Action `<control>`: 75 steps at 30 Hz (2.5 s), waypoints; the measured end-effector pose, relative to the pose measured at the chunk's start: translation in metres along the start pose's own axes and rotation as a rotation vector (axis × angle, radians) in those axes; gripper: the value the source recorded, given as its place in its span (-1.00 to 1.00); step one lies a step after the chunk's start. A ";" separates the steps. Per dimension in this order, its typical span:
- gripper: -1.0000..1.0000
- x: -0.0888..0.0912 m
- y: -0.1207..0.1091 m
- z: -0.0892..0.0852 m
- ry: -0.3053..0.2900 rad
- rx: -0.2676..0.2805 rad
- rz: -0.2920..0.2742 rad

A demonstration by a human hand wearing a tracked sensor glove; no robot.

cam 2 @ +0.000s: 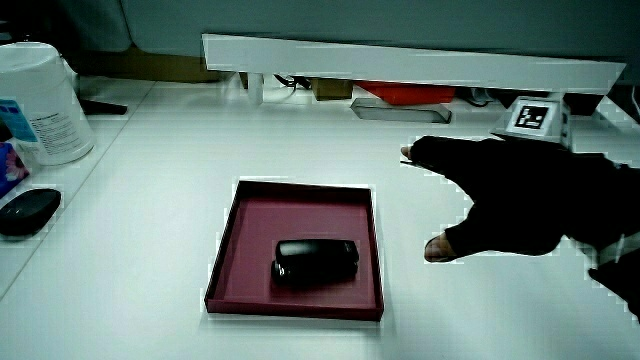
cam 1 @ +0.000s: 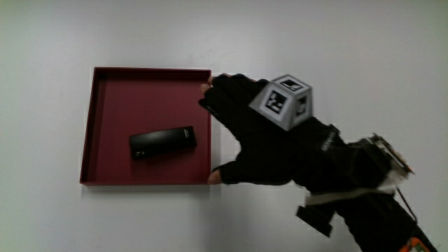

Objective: Pick stapper from plate

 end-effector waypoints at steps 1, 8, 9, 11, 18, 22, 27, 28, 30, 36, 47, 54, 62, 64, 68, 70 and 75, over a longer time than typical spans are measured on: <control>0.00 -0.002 0.005 0.000 -0.025 0.006 0.021; 0.00 -0.005 0.043 -0.009 -0.095 0.033 0.025; 0.00 -0.004 0.049 -0.012 -0.101 0.028 0.013; 0.00 -0.001 0.059 -0.016 -0.111 0.022 -0.008; 0.00 0.009 0.088 -0.027 -0.088 -0.017 -0.042; 0.00 0.015 0.100 -0.035 -0.076 -0.018 -0.058; 0.00 0.024 0.115 -0.047 -0.054 -0.043 -0.069; 0.00 0.024 0.116 -0.048 -0.057 -0.043 -0.081; 0.00 0.026 0.118 -0.050 -0.049 -0.047 -0.084; 0.00 0.025 0.117 -0.050 -0.037 0.004 -0.035; 0.53 0.026 0.115 -0.047 -0.022 0.122 0.017; 0.89 0.025 0.113 -0.045 -0.025 0.177 0.022; 1.00 0.025 0.112 -0.043 -0.026 0.197 0.042; 1.00 0.028 0.113 -0.043 -0.029 0.200 0.040; 1.00 0.023 0.101 -0.030 -0.030 0.237 0.054; 1.00 0.020 0.093 -0.023 -0.031 0.249 0.063; 1.00 0.015 0.069 -0.001 -0.021 0.280 0.093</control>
